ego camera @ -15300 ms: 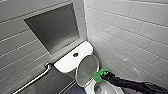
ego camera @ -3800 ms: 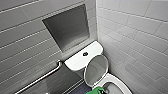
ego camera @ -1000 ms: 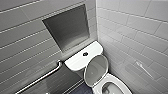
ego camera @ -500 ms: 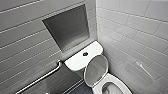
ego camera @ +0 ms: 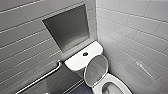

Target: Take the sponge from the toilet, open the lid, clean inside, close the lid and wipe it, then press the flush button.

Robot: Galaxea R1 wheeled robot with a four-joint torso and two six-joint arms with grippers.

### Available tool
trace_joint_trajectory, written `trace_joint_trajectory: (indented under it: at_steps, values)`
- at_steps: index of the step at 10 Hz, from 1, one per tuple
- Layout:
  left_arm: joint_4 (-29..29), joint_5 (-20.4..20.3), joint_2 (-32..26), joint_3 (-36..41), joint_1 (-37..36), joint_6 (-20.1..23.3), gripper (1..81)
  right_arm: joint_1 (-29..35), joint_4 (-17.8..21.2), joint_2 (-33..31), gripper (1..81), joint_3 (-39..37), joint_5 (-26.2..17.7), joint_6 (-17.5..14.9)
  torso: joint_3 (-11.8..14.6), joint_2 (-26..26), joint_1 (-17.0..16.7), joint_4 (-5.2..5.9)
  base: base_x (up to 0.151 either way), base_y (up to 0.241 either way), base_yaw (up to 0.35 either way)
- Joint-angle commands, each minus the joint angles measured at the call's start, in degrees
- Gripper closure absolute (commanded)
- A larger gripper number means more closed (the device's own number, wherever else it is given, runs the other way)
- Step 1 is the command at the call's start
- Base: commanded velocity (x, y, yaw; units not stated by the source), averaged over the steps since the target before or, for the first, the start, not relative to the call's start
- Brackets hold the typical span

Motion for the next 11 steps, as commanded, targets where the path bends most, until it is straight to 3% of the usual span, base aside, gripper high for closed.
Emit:
trace_joint_trajectory:
  at_steps: [1,2,3,6,7,8,10,11]
  values:
    - [-0.5,4.6,-9.3,11.4,-5.0,-0.2,1.0,-2.3,-2.8,1.1,81.1,0.7,-6.3,0.2,0.0,0.0,0.0,-2.13,0.0,0.0,0.0]
    - [-0.6,4.6,-11.2,14.2,-6.6,-0.3,1.0,-2.7,-3.3,1.4,81.1,0.5,-6.1,0.2,0.0,0.0,0.0,-5.11,0.0,0.0,0.0]
    - [-0.7,5.2,-12.6,16.2,-8.4,-0.8,1.0,-2.9,-3.3,2.0,81.1,-0.2,-6.1,0.3,0.0,0.0,0.0,-3.75,0.0,0.0,0.0]
    - [-3.3,12.3,-15.3,20.0,-17.2,-2.7,1.0,-2.8,-3.3,3.6,81.1,-2.5,-6.6,0.3,0.0,0.0,0.0,-7.2,0.0,0.0,0.0]
    - [-4.4,12.6,-16.1,21.5,-19.1,-2.7,1.0,-2.4,-3.3,3.6,81.1,-3.9,-8.3,0.3,0.0,0.0,0.0,-5.72,0.0,0.0,0.0]
    - [-5.7,12.8,-16.1,21.8,-20.7,-2.7,1.0,-1.1,-3.0,4.4,81.1,-6.8,-11.3,0.4,0.0,0.0,0.0,-6.53,0.0,0.0,0.0]
    - [-7.7,13.8,-16.3,22.7,-24.2,-2.7,1.0,1.0,-2.8,7.5,81.1,-15.9,-24.4,0.4,0.0,0.0,0.0,-6.66,0.0,0.0,0.0]
    - [-9.6,15.3,-16.9,23.2,-26.4,-2.7,1.0,1.3,-3.0,9.0,81.1,-19.3,-28.3,0.4,0.0,0.0,0.0,-6.69,0.0,0.0,0.0]
